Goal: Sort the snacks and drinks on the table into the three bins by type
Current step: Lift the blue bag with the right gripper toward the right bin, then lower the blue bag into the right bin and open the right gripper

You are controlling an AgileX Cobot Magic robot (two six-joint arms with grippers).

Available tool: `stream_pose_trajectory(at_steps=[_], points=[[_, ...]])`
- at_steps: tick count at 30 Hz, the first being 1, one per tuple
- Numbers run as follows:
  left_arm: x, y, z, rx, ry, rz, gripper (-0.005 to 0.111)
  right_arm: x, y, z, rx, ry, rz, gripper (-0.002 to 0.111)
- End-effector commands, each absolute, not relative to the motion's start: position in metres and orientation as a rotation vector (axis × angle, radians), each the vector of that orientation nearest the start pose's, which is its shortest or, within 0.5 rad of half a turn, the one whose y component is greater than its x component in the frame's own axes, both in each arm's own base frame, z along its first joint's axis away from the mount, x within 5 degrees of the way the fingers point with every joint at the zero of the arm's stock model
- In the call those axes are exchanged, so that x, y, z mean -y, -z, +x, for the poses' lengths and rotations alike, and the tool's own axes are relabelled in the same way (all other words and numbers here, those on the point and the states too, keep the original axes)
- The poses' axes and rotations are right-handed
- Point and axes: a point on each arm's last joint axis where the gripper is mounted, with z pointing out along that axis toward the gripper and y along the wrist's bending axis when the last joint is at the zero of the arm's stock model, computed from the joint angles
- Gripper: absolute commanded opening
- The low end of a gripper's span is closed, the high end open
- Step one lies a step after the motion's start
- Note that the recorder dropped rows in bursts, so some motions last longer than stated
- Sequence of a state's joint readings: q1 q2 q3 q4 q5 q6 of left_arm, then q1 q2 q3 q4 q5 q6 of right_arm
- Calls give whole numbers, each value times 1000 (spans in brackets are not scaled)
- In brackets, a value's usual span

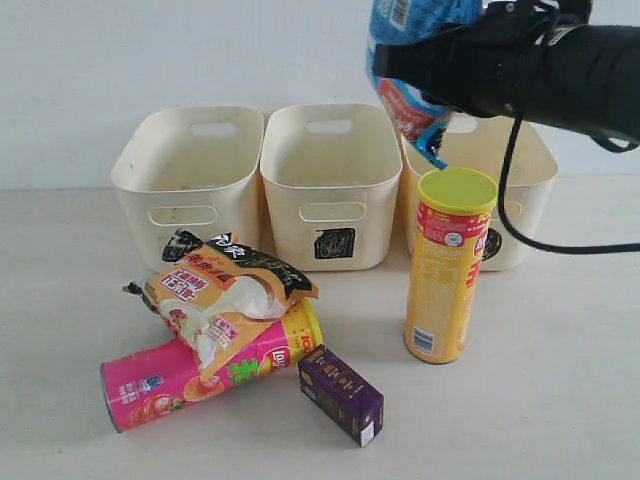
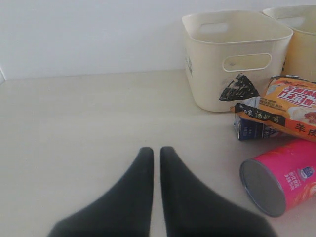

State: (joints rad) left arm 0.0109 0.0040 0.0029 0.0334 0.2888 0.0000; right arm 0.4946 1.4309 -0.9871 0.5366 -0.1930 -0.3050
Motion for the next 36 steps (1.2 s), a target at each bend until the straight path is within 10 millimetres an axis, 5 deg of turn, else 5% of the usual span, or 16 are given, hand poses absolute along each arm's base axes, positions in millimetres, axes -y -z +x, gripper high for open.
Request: stream_pose_trajectory(at_steps=[1,8,21,31,33,36], points=[[-2,-187,55,-1768,-41,10,4,-117,-334,308,-1731,-350,-85,0],[-2,-187,55,-1768,-41,10,4,-76,-329,332,-1760,-246,19,0],[-2,-187,55,-1768,-41,10,4,-97,-307,407,-1871,-231,-93,0],[-2,-187,55,-1768,-41,10,4,-90,-270,450,-1950,-210,-73,0],[-2,-187,55,-1768,-41,10,4,-87,-261,457,-1966,-206,-60,4],[-2,-187,55,-1768,-41,10,4,-84,-249,463,-1999,-210,-46,33]])
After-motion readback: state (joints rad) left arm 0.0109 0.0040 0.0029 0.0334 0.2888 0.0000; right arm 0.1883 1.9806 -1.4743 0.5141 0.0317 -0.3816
